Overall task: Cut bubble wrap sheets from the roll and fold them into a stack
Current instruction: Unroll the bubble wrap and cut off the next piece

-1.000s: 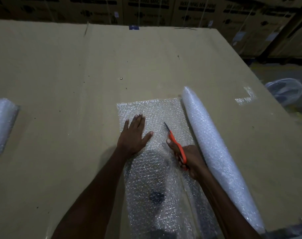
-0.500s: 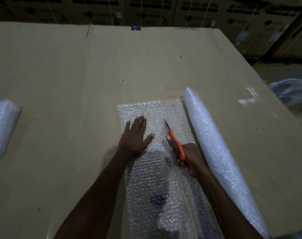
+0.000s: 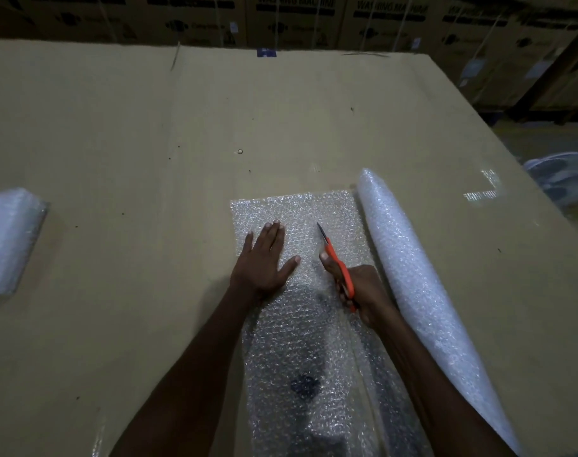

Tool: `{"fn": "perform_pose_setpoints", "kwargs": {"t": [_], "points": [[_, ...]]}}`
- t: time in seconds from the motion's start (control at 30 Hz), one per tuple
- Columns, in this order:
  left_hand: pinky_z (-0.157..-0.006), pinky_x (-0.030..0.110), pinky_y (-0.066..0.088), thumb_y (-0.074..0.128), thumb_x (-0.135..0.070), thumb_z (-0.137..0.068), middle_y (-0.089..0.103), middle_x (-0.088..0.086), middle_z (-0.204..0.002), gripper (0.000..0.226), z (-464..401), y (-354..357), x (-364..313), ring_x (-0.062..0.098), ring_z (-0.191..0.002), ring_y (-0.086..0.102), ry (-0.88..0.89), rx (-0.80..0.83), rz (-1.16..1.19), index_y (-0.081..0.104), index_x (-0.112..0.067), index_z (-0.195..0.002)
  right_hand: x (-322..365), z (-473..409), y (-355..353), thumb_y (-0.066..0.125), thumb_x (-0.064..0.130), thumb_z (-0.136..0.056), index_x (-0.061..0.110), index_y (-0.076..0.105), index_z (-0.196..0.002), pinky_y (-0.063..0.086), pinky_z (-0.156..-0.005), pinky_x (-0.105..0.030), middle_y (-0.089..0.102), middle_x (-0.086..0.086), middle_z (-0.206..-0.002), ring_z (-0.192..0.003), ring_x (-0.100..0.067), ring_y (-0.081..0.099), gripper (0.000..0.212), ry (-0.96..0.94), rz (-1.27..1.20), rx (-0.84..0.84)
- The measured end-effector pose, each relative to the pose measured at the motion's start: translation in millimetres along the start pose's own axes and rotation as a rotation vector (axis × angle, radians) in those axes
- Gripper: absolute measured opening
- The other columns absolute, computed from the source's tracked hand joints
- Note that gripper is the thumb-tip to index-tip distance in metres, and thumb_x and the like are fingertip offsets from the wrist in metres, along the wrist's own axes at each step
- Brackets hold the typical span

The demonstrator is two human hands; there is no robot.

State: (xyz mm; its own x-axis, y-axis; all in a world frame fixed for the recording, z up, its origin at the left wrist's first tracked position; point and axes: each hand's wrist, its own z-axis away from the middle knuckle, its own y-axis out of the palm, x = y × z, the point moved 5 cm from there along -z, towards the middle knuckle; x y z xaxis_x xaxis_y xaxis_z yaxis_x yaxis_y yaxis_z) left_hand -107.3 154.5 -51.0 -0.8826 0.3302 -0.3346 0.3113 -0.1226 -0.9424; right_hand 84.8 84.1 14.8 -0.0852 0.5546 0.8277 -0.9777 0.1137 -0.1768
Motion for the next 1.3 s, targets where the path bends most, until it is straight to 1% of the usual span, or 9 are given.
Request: {"fn": "perform_pose_setpoints", "kwargs": {"t": [0.1, 0.3, 0.53, 0.67, 0.8, 0.87, 1.0, 1.1, 1.3], "points": [[-0.124, 0.043, -0.007, 0.017, -0.065, -0.101, -0.002, 0.003, -0.168, 0.079, 1, 0, 0, 0.014, -0.154, -0.008, -0.003, -0.008, -0.006, 0.004, -0.014, -0.161, -4, 0, -1, 0.083, 0.058, -0.073, 0.013, 0.056, -0.045, 0.028, -0.04, -0.019, 0.048, -0.009, -0.043, -0.033, -0.016, 0.037, 0.06, 0.009, -0.002, 0.008], [-0.124, 0.042, -0.008, 0.016, -0.065, -0.1, -0.001, 0.003, -0.168, 0.08, 1, 0, -2, 0.014, -0.154, -0.006, 0.002, -0.009, -0.015, 0.005, -0.013, -0.161, 5, -6, 2, 0.084, 0.059, -0.072, 0.006, 0.059, -0.056, 0.031, -0.039, -0.02, 0.051, -0.01, -0.047, -0.035, -0.016, 0.041, 0.06, 0.02, -0.007, 0.004], [-0.122, 0.042, -0.009, 0.009, -0.072, -0.091, 0.001, 0.003, -0.168, 0.091, -2, -1, 2, 0.015, -0.154, -0.004, -0.005, 0.017, 0.01, 0.008, -0.013, -0.161, 5, -7, 2, 0.082, 0.058, -0.074, 0.009, 0.057, -0.051, 0.03, -0.039, -0.018, 0.049, -0.008, -0.045, -0.033, -0.015, 0.038, 0.06, 0.041, -0.007, 0.011], [-0.122, 0.048, 0.011, 0.024, -0.082, -0.078, 0.02, 0.005, -0.165, 0.105, -14, -10, 7, 0.019, -0.152, 0.017, -0.018, 0.016, 0.066, 0.025, -0.013, -0.157, 8, -5, 2, 0.081, 0.059, -0.075, 0.012, 0.056, -0.049, 0.029, -0.038, -0.017, 0.049, -0.006, -0.043, -0.032, -0.014, 0.038, 0.06, 0.045, -0.032, 0.02], [-0.113, 0.045, 0.033, 0.039, -0.077, -0.08, 0.048, 0.013, -0.148, 0.094, -34, -27, 15, 0.03, -0.135, 0.044, -0.01, -0.115, 0.083, 0.046, -0.009, -0.145, 5, -3, 1, 0.081, 0.057, -0.076, 0.014, 0.055, -0.046, 0.028, -0.039, -0.017, 0.048, -0.005, -0.042, -0.031, -0.013, 0.038, 0.059, 0.046, -0.051, 0.025], [-0.117, 0.048, 0.026, 0.039, -0.072, -0.088, 0.041, 0.015, -0.153, 0.089, -42, -30, 17, 0.031, -0.142, 0.036, -0.008, -0.121, 0.026, 0.04, -0.007, -0.149, 4, -4, 1, 0.081, 0.059, -0.075, 0.015, 0.055, -0.044, 0.028, -0.04, -0.018, 0.048, -0.006, -0.043, -0.032, -0.014, 0.038, 0.06, 0.046, -0.056, 0.026], [-0.123, 0.049, -0.004, 0.021, -0.072, -0.096, 0.002, 0.007, -0.168, 0.09, -50, -20, 22, 0.022, -0.155, -0.003, -0.036, 0.008, -0.031, 0.011, -0.01, -0.16, 6, -8, 2, 0.081, 0.059, -0.075, 0.014, 0.053, -0.044, 0.028, -0.041, -0.018, 0.046, -0.007, -0.043, -0.032, -0.015, 0.036, 0.061, 0.04, -0.066, 0.032], [-0.124, 0.048, -0.006, 0.005, -0.075, -0.091, -0.006, 0.004, -0.168, 0.094, -47, -11, 25, 0.018, -0.154, -0.009, -0.035, 0.018, -0.046, 0.003, -0.012, -0.16, 10, -13, 4, 0.081, 0.058, -0.076, 0.014, 0.052, -0.044, 0.027, -0.041, -0.019, 0.045, -0.007, -0.043, -0.033, -0.014, 0.035, 0.061, 0.033, -0.08, 0.031], [-0.124, 0.049, -0.004, 0.007, -0.074, -0.093, -0.006, 0.004, -0.168, 0.091, -48, -8, 28, 0.017, -0.154, -0.009, -0.037, -0.005, -0.028, 0.004, -0.012, -0.16, 8, -22, 7, 0.084, 0.055, -0.074, 0.012, 0.051, -0.047, 0.025, -0.044, -0.022, 0.044, -0.008, -0.044, -0.035, -0.015, 0.034, 0.061, 0.025, -0.085, 0.02]]}}
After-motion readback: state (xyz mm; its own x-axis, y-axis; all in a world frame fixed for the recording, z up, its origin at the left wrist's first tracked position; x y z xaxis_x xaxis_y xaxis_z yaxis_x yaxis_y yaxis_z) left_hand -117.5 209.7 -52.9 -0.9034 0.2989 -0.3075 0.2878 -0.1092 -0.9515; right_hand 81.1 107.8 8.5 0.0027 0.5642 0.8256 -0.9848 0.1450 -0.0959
